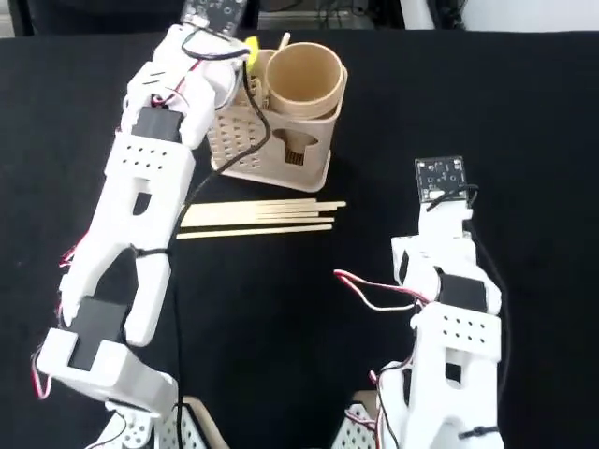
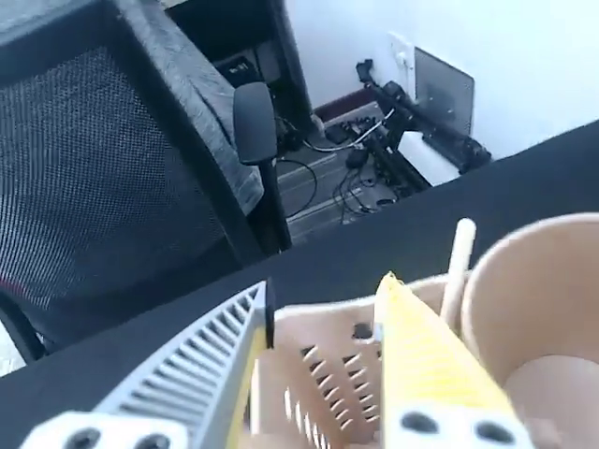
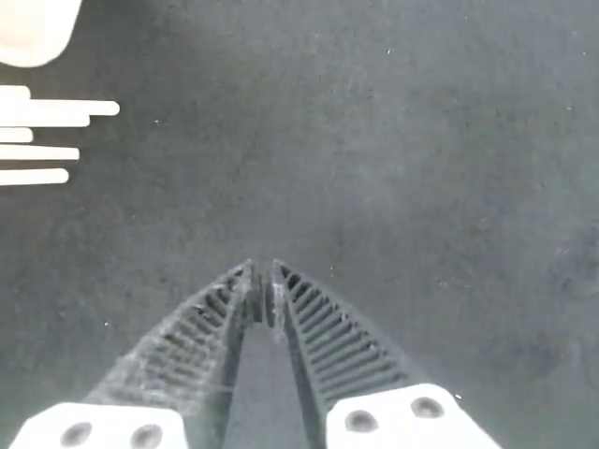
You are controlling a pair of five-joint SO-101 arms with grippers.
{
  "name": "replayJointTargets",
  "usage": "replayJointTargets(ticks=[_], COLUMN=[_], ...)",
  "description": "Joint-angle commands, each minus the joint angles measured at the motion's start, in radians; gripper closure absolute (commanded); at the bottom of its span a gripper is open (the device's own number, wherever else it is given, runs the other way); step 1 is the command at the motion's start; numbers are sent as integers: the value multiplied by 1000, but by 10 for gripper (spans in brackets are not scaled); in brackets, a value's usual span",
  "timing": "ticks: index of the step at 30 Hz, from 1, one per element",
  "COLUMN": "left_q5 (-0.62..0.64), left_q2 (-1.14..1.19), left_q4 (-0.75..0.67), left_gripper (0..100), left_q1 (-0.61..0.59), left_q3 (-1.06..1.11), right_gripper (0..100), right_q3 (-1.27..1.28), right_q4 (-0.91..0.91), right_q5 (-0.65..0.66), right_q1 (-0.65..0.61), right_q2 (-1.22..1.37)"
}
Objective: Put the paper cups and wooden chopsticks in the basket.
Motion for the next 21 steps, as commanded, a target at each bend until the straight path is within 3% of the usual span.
replayJointTargets(ticks=[1, 12, 21], left_q5=[18, 157, 213], left_q2=[-12, -106, -552], left_q4=[-15, -9, -9], left_gripper=[798, 798, 798], left_q1=[-7, -33, -45], left_q3=[-56, -38, 211], right_gripper=[973, 973, 973], right_q3=[-5, -4, -7], right_q4=[-21, -21, -21], right_q5=[-3, 0, -2], right_q1=[-12, -12, -6], right_q2=[-4, -4, -4])
